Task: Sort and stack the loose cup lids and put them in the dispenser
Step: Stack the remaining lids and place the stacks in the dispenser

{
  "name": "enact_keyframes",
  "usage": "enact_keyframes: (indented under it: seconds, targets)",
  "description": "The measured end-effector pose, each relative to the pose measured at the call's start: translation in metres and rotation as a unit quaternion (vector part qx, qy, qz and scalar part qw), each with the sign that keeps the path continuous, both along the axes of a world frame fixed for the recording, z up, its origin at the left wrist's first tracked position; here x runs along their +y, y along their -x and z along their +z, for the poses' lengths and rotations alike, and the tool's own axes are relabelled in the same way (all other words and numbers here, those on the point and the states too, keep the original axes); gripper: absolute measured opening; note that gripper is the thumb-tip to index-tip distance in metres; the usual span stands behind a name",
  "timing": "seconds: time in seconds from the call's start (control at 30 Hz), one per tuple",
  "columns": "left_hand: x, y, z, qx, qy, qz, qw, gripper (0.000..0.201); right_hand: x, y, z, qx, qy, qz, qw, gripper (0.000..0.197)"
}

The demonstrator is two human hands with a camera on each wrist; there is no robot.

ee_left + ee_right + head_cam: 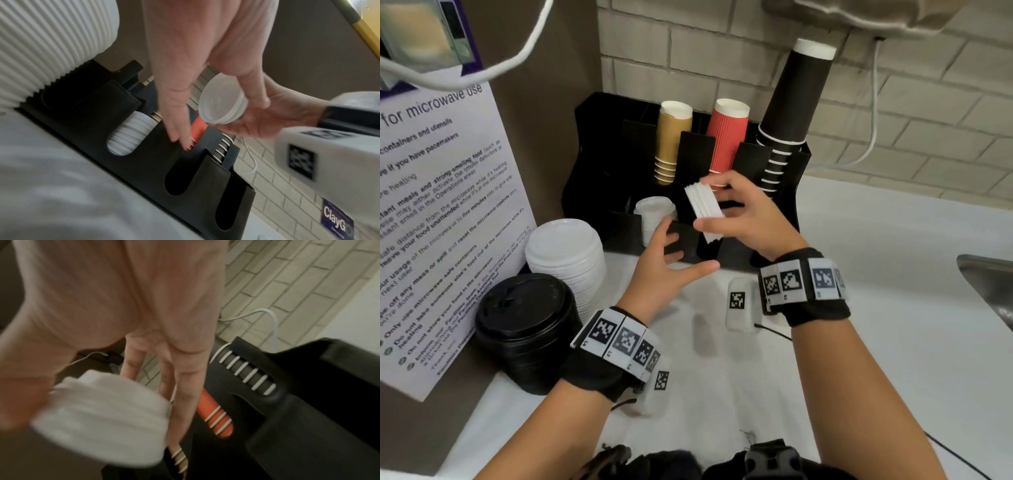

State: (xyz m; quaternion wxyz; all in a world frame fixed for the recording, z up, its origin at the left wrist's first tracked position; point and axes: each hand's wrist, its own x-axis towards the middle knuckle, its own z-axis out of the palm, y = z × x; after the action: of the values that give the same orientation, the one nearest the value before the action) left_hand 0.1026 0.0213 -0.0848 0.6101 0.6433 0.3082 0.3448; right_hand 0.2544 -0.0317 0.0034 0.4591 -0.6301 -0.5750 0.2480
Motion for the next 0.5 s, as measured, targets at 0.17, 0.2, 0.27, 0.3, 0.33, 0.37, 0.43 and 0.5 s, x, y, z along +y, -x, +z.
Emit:
enact_keyframes:
  seconds: [0.17,0.2,0.27,0.3,0.33,0.37,0.43,0.5]
  targets:
    - [0.005,0.006,-0.012,0.12,0.01,-0.015,0.993,0.037,0.074,-0.003,0.013,-0.213,0.039,-0.024,0.976,0.067]
    - [0.005,0.007,-0.013,0.125,0.013,-0.017,0.992,0.033,0.087,0.0,0.011,-0.248,0.076,-0.009,0.966,0.07]
    - [0.006,0.008,-0.013,0.127,0.026,-0.023,0.991,0.028,0.108,0.007,0.003,-0.292,0.126,0.021,0.948,0.074]
    - [0.006,0.009,-0.013,0.127,0.032,-0.026,0.991,0.026,0.116,0.01,-0.001,-0.315,0.141,0.03,0.938,0.075]
    - [0.006,0.01,-0.013,0.127,0.035,-0.027,0.991,0.026,0.123,0.013,-0.005,-0.338,0.155,0.035,0.928,0.074]
    - [0.006,0.011,-0.013,0.127,0.037,-0.028,0.991,0.026,0.129,0.015,-0.008,-0.36,0.166,0.036,0.918,0.073]
    - [0.006,0.013,-0.013,0.124,0.046,-0.025,0.991,0.024,0.135,0.019,-0.014,-0.39,0.171,0.03,0.904,0.072]
    - [0.006,0.014,-0.013,0.121,0.05,-0.019,0.991,0.022,0.138,0.022,-0.019,-0.4,0.162,0.025,0.902,0.071]
